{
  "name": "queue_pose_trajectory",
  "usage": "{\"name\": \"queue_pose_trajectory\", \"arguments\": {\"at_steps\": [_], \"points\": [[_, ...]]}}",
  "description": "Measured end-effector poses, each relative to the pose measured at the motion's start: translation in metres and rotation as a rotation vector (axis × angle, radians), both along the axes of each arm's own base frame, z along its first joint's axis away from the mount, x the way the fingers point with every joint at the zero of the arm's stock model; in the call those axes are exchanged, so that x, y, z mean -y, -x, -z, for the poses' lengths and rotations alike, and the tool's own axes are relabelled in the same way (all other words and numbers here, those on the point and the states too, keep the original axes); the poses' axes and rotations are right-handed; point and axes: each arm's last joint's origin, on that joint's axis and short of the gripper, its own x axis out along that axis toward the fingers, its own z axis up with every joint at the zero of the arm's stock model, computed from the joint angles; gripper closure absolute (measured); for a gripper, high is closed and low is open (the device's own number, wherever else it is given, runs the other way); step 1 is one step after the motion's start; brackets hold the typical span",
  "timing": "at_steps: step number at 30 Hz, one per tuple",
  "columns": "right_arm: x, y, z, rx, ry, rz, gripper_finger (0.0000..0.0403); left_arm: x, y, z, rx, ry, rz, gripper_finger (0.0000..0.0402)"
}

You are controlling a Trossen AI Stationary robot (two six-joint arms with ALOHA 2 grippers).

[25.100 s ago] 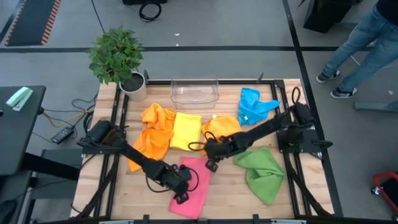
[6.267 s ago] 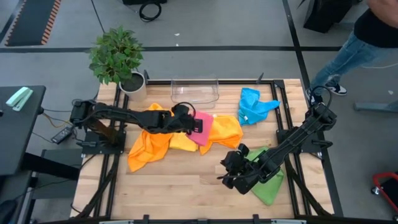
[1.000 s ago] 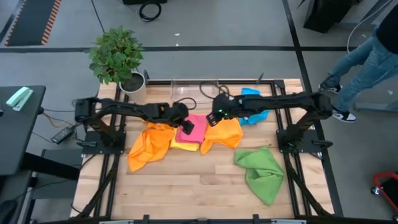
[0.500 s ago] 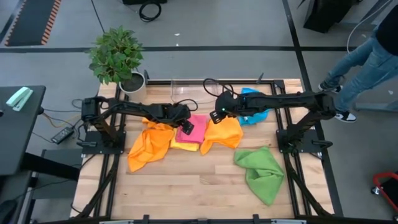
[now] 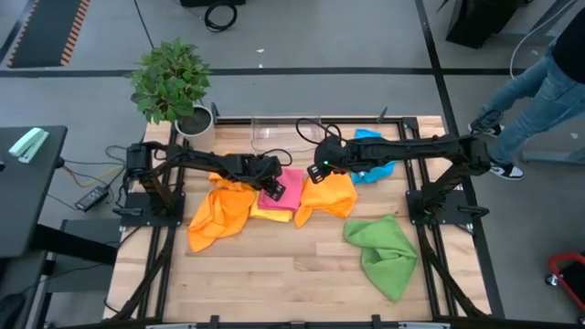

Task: Fold microfiber towels
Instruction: Stack the folded pink microfiber cloth on top of the folded yellow microfiber cloth

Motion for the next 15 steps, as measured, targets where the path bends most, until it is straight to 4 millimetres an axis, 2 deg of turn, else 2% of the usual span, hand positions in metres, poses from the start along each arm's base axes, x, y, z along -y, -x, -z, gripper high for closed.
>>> {"name": "queue_pose_trajectory", "arguments": {"at_steps": [7, 15], "points": [[0.000, 0.000, 0.000, -0.003, 0.000, 0.000, 0.0212, 0.000, 0.001, -0.007, 0.026, -0.008, 0.004, 0.0243], [0.000, 0.000, 0.000, -0.007, 0.003, -0.007, 0.0212, 0.000, 0.000, -0.011, 0.042, -0.015, 0.011, 0.0333]]}}
